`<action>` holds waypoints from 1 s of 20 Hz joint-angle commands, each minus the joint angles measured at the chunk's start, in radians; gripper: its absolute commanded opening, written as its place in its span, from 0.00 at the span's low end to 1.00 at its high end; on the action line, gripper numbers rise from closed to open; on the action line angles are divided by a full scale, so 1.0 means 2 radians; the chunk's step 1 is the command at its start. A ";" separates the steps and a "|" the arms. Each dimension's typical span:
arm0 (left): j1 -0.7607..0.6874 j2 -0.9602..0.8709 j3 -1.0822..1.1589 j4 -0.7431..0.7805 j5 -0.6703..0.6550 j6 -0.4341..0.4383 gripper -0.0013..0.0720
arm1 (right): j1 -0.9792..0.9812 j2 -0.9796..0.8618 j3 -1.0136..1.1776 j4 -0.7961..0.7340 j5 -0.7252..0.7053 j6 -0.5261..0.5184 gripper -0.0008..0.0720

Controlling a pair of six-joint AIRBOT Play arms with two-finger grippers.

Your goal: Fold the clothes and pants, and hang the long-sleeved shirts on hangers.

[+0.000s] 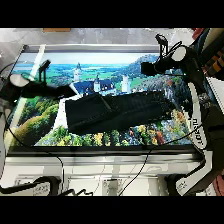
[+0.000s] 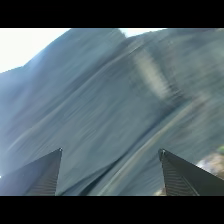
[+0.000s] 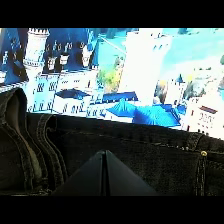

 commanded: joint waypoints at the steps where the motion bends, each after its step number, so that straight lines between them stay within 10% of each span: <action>1: 0.051 0.007 -0.100 0.004 0.026 0.013 0.96 | 0.000 0.000 -0.001 0.002 0.006 -0.006 0.09; 10: 0.054 -0.062 -0.154 -0.039 0.105 0.040 0.96 | 0.000 0.000 -0.001 0.002 0.006 -0.006 0.09; 16: 0.009 -0.108 -0.154 -0.207 0.117 0.164 0.79 | 0.000 0.000 -0.001 0.010 0.006 -0.006 0.09; 18: -0.020 -0.108 -0.152 -0.206 0.141 0.164 0.51 | 0.001 0.000 -0.001 0.021 0.006 -0.006 0.09; 19: -0.029 -0.107 -0.147 -0.206 0.140 0.164 0.07 | 0.002 0.000 -0.001 0.023 0.006 -0.006 0.09; 20: -0.035 -0.106 -0.139 -0.206 0.137 0.166 0.05 | 0.004 0.000 -0.001 0.021 0.006 -0.006 0.09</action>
